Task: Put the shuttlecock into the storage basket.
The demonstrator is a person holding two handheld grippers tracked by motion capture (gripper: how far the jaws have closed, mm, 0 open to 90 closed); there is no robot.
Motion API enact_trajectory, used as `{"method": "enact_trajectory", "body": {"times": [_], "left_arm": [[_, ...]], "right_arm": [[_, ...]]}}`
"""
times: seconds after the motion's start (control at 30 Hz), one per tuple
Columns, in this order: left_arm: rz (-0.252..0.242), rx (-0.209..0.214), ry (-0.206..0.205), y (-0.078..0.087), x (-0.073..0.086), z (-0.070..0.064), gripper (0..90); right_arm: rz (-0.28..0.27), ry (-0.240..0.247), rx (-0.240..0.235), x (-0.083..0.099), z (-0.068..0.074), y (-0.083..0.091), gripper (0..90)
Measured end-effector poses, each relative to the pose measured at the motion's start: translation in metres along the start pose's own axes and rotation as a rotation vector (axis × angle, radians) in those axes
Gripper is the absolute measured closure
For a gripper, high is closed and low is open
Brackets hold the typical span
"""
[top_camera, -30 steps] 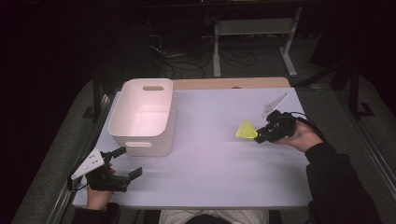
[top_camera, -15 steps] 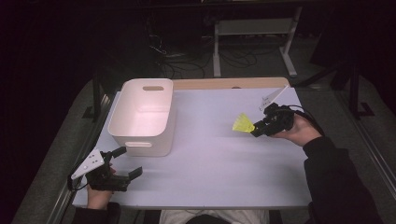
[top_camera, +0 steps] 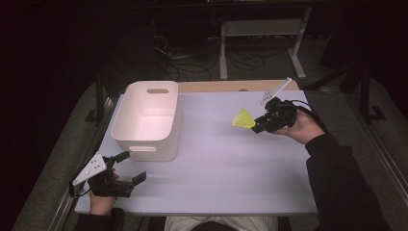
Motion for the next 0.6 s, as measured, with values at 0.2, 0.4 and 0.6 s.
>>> {"method": "enact_trajectory", "body": {"times": [0.2,0.4,0.6], "left_arm": [[-0.008,-0.005,0.005,-0.001,-0.001,0.001,0.0],[-0.007,-0.005,0.003,-0.003,-0.001,0.002,0.0],[-0.009,-0.008,0.004,-0.002,-0.001,0.002,0.0]], "right_arm": [[-0.026,0.006,-0.002,-0.014,0.002,-0.001,63.3],[-0.032,0.011,-0.009,-0.024,0.007,-0.005,63.3],[-0.046,0.022,-0.022,-0.035,0.011,-0.007,63.3]]}}
Point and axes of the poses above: each handheld gripper's, and its own axes: y roughly backward along the jaws, x roughly out of its underside, z roughly to its left, the point moved 10 cm from there along -y, roughly forward along the jaws, and after that the axes turned 12 degrees about -z, right-handed, at the moved point
